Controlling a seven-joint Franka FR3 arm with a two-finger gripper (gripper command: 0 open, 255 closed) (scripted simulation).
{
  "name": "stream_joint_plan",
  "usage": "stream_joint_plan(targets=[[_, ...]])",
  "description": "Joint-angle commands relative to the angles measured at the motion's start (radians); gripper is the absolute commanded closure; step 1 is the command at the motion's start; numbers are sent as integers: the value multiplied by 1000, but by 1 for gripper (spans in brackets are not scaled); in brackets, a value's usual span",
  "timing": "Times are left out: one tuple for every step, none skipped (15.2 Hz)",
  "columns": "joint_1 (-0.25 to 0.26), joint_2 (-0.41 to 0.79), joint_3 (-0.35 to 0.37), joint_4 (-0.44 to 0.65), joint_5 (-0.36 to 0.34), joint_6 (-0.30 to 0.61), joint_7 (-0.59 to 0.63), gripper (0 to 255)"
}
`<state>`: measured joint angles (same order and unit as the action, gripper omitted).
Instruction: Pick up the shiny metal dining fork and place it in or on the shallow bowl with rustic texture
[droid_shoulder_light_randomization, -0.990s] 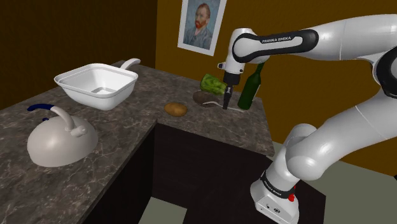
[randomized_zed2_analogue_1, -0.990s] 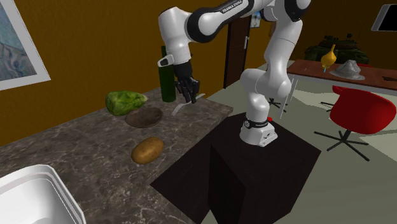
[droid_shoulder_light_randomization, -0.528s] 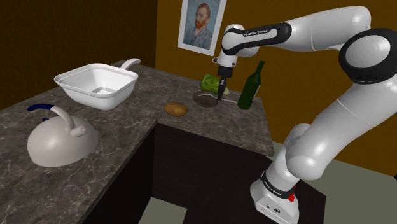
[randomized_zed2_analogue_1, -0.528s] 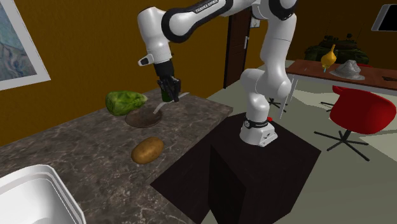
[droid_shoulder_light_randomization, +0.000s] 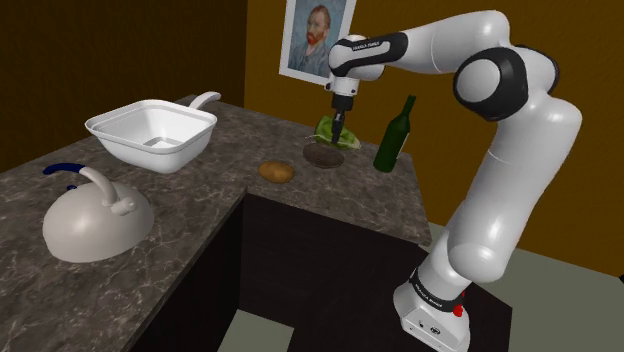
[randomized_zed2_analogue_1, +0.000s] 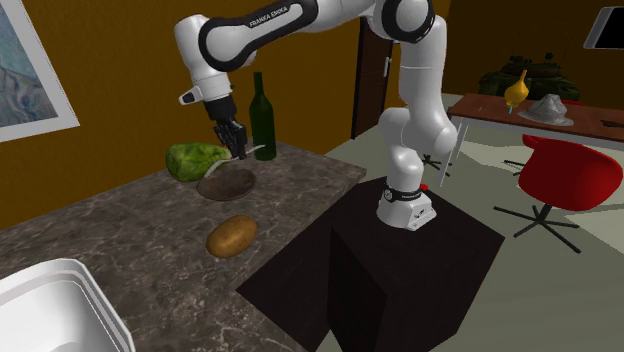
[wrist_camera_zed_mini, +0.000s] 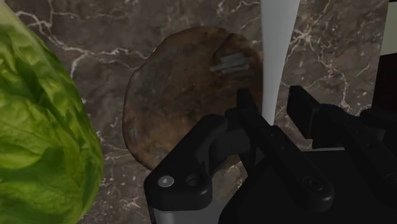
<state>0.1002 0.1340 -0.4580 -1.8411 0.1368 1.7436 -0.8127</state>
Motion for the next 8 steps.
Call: stream_joint_plan(targets=[[-25,93,-8,108,35,-29,-38,255],[-44,150,-10,180,57,-51,-57,255],[-45,153,-8,170,58,-38,-58,255],[-45,156,-6,160,59,-26,-60,255],[-45,159,-6,151,61,-14,-62,255],[-46,162,-5,142,63,-2,-64,255],[-46,166,-4,133,65,10,-66,255],[-46,170,-4,124,67,22,-68,255]])
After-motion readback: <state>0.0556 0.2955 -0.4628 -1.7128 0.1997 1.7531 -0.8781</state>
